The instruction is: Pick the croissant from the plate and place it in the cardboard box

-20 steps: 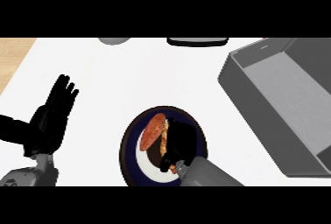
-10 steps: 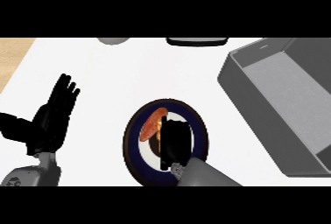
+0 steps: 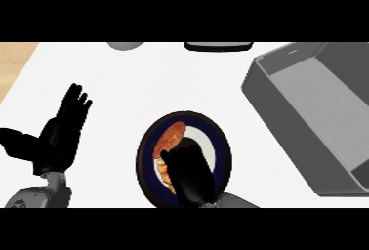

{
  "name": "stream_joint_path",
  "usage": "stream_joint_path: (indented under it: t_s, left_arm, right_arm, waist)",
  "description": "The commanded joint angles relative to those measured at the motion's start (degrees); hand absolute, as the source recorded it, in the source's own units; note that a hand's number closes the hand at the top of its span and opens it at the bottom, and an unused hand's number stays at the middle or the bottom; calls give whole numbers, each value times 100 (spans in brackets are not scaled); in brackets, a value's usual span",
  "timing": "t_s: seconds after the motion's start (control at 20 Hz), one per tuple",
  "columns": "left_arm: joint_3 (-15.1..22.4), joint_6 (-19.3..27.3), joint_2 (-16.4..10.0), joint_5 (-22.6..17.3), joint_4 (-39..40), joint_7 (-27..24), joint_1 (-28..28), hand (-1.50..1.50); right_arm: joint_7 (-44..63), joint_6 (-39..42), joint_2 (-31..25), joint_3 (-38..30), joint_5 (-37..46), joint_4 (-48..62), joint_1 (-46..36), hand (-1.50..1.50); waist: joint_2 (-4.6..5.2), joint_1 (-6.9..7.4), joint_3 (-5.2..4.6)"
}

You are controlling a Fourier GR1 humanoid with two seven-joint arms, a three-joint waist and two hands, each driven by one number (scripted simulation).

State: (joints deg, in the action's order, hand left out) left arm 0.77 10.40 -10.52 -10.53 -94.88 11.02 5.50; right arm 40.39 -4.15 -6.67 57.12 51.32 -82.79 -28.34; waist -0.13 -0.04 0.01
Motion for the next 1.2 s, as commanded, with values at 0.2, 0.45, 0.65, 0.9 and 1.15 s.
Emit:
stream_joint_path:
  t_s: [0.2, 0.45, 0.65, 0.9, 1.15]
  left_arm:
    - [-97, 138, 25, 75, -229, 264, 62, 0]
    - [-144, -34, -84, -49, -333, 366, 3, 0]
    - [-150, -96, -76, 8, -166, 210, -1, 0]
    - [-258, -72, 8, 109, 352, -89, 136, 0]
    - [-152, -101, 47, 78, -97, 178, 78, 0]
  right_arm:
    - [226, 1211, -232, -86, 362, -2160, -7, 150]
    - [895, 655, 179, -1000, 613, -2689, 8, 150]
    - [1275, 927, 164, -1726, 872, -3195, -235, 150]
    - [1338, 1227, -113, -2657, 867, -3486, -219, 150]
    - [418, 1433, -718, -4227, -172, -3013, -250, 150]
  waist:
    - [-13, -22, -2]
    - [-16, -38, 0]
    - [-8, -33, -1]
    - [10, -40, -2]
    - [21, 17, 2]
